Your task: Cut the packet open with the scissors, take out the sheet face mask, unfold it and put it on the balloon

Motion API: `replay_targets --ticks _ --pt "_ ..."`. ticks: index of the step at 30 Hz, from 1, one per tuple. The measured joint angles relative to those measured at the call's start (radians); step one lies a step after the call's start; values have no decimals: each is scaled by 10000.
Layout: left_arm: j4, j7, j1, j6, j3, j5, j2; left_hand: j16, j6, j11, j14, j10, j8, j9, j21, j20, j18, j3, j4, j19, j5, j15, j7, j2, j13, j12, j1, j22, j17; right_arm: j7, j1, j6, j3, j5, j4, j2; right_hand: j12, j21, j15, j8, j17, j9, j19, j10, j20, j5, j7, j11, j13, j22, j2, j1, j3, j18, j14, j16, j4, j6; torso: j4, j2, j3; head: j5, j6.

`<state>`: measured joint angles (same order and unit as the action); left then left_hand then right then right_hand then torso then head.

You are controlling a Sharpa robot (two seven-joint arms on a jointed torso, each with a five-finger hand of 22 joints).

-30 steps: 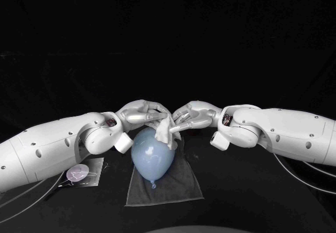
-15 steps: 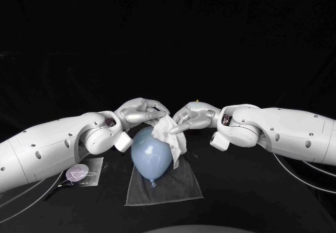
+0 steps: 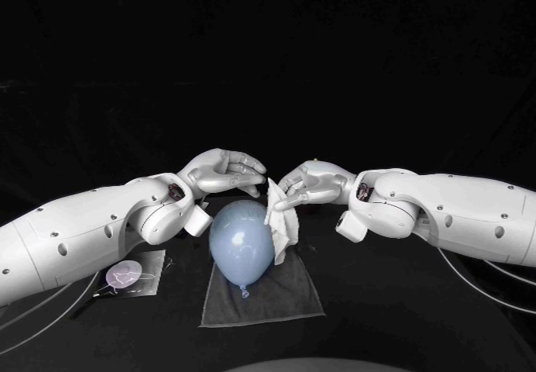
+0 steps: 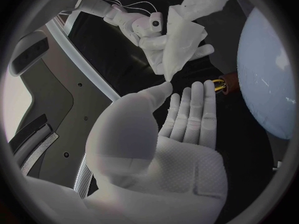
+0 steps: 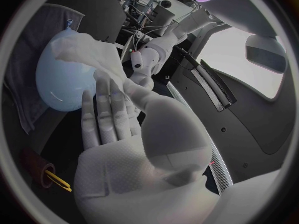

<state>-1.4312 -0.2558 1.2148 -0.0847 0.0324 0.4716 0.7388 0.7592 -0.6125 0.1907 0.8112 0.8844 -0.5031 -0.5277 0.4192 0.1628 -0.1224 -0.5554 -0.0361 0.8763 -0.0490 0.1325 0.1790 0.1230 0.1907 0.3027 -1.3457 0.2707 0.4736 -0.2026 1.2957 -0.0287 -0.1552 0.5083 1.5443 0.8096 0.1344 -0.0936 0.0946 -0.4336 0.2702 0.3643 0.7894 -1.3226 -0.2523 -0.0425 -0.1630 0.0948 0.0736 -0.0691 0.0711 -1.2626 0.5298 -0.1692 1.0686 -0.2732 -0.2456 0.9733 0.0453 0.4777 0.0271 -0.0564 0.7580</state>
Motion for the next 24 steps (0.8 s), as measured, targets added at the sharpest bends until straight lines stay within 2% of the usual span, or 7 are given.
replay_targets --ticks 7,11,13,16,18,20,24 --pt "-8 7 0 -890 2 522 18 335 0 310 -1530 -1328 311 643 -694 424 150 120 47 -780 0 405 0 121 111 450 33 -347 97 -188 -19 168 0 -615 184 165 -40 70 35 -65 84 70 73 -50 1 3 -16 -14 9 -1 -69 89 323 4 35 39 -1 -18 7 4 -4 7 -6" --pt "-49 -64 0 -1384 1 670 66 562 -81 306 -1903 -1486 274 793 -950 527 151 101 65 -906 0 471 -39 121 213 924 33 -516 21 -282 -27 255 0 -906 294 281 -39 70 35 -65 100 123 72 -56 0 5 -18 -9 10 -1 -122 142 412 7 35 39 -9 -21 12 5 0 3 -17" --pt "-122 -123 -1 -1566 -3 712 120 1030 -621 47 -1380 -731 58 858 -713 476 120 49 117 -404 0 197 9 100 426 1589 12 -451 53 -333 -33 321 0 -1010 367 358 -39 70 35 -65 104 127 72 -57 0 7 -29 -9 10 -1 -122 142 427 8 35 39 -5 -32 12 5 0 -7 -25" --pt "-364 -219 -6 -1750 -7 797 226 1736 -1588 -453 -313 154 -161 1027 -23 316 -334 46 198 457 -1 -280 111 25 577 2236 23 -86 147 -431 -52 473 1 -1149 520 507 -78 70 35 -65 127 128 72 -67 0 13 4 1 11 -1 -149 169 517 11 34 98 1 -71 13 7 6 -26 -56" --pt "-597 -286 -20 -1826 -9 869 295 1964 -1989 -628 78 457 -195 1121 304 233 -469 46 198 684 -1 -466 30 -89 577 2376 -31 111 158 -502 -71 597 1 -1228 612 590 -78 70 35 -65 127 128 72 -68 0 0 4 3 10 -1 -162 181 521 13 34 100 -3 -72 12 10 12 -29 -67" --pt "-880 -374 -62 -1888 -21 959 379 2179 -2431 -823 403 767 -280 1175 767 121 -484 84 160 856 -1 -684 -117 -290 598 2524 -209 418 182 -588 -105 756 2 -1313 723 678 -78 70 35 -65 128 128 72 -68 0 -23 3 3 10 -1 -163 182 535 15 34 100 -12 -73 12 10 15 -33 -83" --pt "-1249 -520 -142 -1938 -40 1152 525 2410 -2772 -984 888 1169 -336 1229 1504 -58 -485 154 61 920 14 -846 -269 -553 599 2581 -203 936 183 -739 -207 1065 4 -1440 883 792 -78 69 35 -65 138 128 72 -69 0 -27 -8 4 9 -2 -188 208 555 -47 34 100 -14 -85 12 9 18 -38 -95"
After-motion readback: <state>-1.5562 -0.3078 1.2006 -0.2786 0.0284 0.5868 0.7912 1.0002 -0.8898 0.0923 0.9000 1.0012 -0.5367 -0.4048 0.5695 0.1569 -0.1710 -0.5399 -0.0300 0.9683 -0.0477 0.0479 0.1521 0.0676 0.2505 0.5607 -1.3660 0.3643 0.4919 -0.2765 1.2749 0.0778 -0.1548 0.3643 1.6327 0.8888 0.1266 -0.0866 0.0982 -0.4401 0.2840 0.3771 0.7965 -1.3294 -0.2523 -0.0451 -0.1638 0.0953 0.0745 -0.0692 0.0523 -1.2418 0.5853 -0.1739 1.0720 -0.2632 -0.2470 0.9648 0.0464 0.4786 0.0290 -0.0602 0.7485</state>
